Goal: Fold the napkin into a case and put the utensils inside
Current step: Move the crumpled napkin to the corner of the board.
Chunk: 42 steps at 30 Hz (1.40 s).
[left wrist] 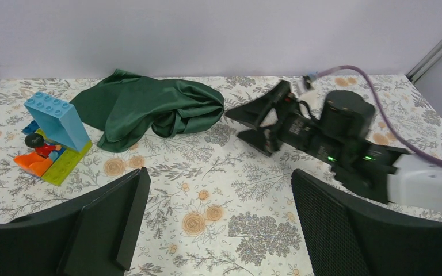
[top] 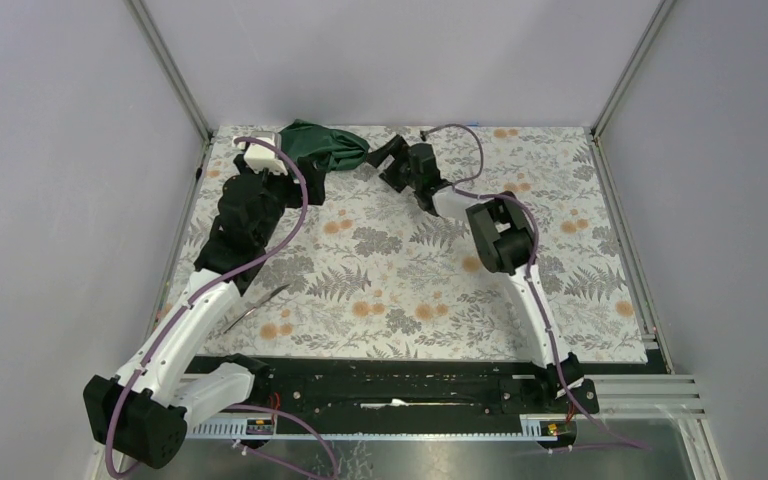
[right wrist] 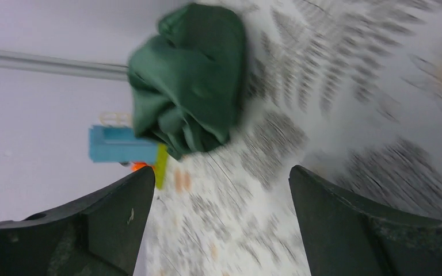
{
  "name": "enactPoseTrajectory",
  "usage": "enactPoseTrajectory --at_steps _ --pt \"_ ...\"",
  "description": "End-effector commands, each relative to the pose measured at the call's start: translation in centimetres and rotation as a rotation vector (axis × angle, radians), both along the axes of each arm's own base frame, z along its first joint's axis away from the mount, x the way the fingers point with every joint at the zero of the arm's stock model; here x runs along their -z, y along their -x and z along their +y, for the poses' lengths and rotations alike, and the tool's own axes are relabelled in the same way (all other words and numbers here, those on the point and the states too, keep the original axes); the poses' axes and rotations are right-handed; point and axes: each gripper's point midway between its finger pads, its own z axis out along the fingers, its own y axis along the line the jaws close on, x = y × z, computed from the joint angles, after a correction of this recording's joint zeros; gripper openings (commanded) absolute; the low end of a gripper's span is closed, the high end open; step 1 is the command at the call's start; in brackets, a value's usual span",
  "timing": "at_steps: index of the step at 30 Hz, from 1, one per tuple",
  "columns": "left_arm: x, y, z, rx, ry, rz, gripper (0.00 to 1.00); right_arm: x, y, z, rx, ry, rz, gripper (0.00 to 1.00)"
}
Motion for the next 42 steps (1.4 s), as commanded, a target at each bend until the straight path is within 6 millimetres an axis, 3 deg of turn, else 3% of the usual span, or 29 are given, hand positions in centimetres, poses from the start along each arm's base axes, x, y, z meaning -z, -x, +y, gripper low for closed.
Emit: enactPoseTrajectory --at_steps 1,3,6,9,10,12,14,15,16,21,25,27,28,30,33,35,36,37,39,42 --pt "-2.1 0.0 -0.9 0.041 0.039 -0.063 0.99 -3.7 -2.7 5.5 -0.013 -0.139 -0.061 0.9" --pt "-2.2 0.1 -1.0 0.047 0.042 -0.065 0.99 -1.9 -4.0 6.4 0.024 -0.135 -0.044 0.86" --pt "-2.2 0.0 -1.0 0.049 0.041 -0.063 0.99 -1.4 -5.4 7.3 0.074 -0.159 -0.038 0.72" --pt "-2.1 0.0 -1.0 0.05 0.042 -0.063 0.99 -2.7 -5.1 7.9 0.048 -0.185 -0.038 0.31" --pt "-2.1 0.0 -1.0 0.047 0.041 -0.062 0.99 -2.9 -4.4 8.0 0.021 -0.158 -0.019 0.22" --pt "-2.0 -0.1 -1.0 0.047 0.041 -0.06 0.99 -5.1 -2.5 7.5 -0.033 -0.097 -0.019 0.15" --pt "-2.0 0.0 -1.1 0.051 0.04 -0.059 0.99 -6.3 0.4 6.1 -0.086 0.009 -0.017 0.09" --pt "-2.0 0.0 -1.0 0.05 0.042 -0.058 0.99 -5.4 2.5 4.6 -0.107 0.09 0.012 0.07" --pt "-1.9 -0.1 -1.1 0.051 0.04 -0.056 0.99 -7.1 4.0 3.7 -0.138 0.135 -0.014 0.06" --pt "-1.6 -0.1 -1.7 0.078 0.055 -0.043 0.99 -6.6 16.7 -1.3 -0.506 0.347 0.007 0.0" --pt "-1.1 -0.2 -2.5 0.113 0.073 -0.02 0.99 -4.9 27.5 -5.0 -0.86 0.403 0.08 0.0" --pt "-0.8 -0.1 -3.3 0.152 0.086 -0.005 0.99 -3.5 31.2 -7.7 -0.946 0.466 0.159 0.0" --pt "-0.6 -0.1 -3.6 0.161 0.09 0.003 0.99 -2.9 32.0 -9.3 -0.93 0.527 0.199 0.0" --pt "0.0 -0.2 -4.1 0.175 0.094 0.022 0.99 -1.9 31.8 -12.8 -0.811 0.663 0.265 0.0" --pt "1.2 -0.4 -5.1 0.197 0.087 0.061 0.99 -1.6 28.6 -18.9 -0.501 0.825 0.346 0.04" --pt "2.6 -0.5 -6.0 0.2 0.067 0.108 0.99 -2.1 26.0 -25.3 -0.189 1.005 0.413 0.3" --pt "3.5 -0.6 -6.6 0.201 0.049 0.133 0.99 -3.3 25.0 -28.4 -0.041 1.125 0.422 0.4" --pt "4.7 -0.5 -7.1 0.195 0.019 0.176 0.99 -4.8 24.5 -29.9 0.04 1.189 0.404 0.49" --pt "7.1 -0.5 -8.4 0.184 -0.055 0.262 0.99 -7.0 23.7 -29.9 0.07 1.182 0.33 0.59" --pt "10.6 -0.5 -10.7 0.21 -0.112 0.402 0.99 -8.7 24.1 -26.6 -0.041 1.025 0.218 0.66"
